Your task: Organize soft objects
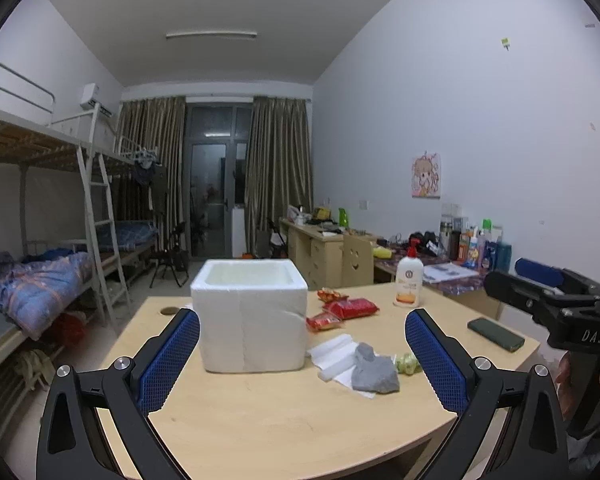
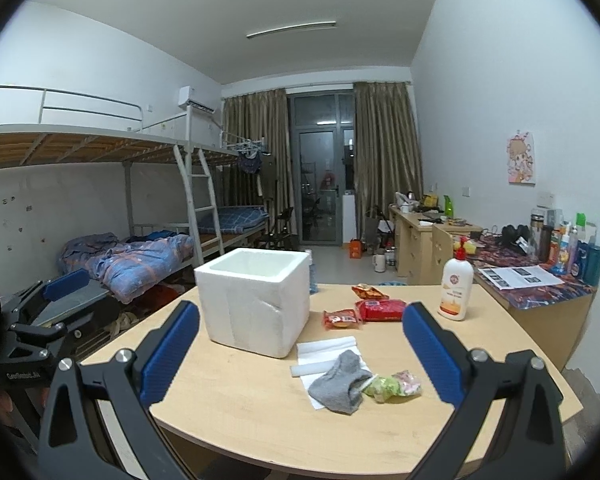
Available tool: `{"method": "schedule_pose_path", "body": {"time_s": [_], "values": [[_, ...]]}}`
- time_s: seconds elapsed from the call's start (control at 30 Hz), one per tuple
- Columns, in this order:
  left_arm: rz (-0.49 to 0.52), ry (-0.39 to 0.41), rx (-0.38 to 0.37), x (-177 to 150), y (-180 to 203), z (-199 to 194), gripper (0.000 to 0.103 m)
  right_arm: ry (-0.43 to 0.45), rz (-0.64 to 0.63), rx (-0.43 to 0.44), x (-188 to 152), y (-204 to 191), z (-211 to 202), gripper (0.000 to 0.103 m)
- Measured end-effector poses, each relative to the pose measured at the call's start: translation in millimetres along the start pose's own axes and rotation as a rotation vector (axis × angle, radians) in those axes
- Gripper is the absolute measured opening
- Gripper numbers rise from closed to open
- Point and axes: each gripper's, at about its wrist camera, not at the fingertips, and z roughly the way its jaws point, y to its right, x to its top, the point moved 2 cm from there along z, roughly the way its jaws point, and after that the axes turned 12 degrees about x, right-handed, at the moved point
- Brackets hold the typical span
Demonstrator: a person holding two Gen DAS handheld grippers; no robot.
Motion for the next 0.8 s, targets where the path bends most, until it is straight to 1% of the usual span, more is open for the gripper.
{"method": "schedule_pose_path", "body": {"time_s": [0.07,0.23,0.4,0.57,0.8], "values": [[0.007,-0.015,-0.006,-6.2,4.1,6.2,0.103,0.004,0.005,-0.022,-6.3,4.6,-0.2,0.103],[0.009,-0.047,-0.036,-20.7,16.8,20.9,0.103,-0.013,0.032,-0.026,-21.5,16.2,5.9,0.103],[-0.011,-0.074,-0.058,-33.6,25.3,34.9,0.103,0.000,0.083,-0.039,-31.9,32.0,5.3,0.103],[-0.022,-0.082,-0.068,-49.2,34.0,47.5,0.103,-0.033,0.071,-0.086,-47.3,42.6,9.1,0.103],[-0.012,-0.124,-0.101,-69.3,50.0,66.1,0.103,-0.078,0.099,-0.110,-62.7,59.8,15.9,0.103]]}}
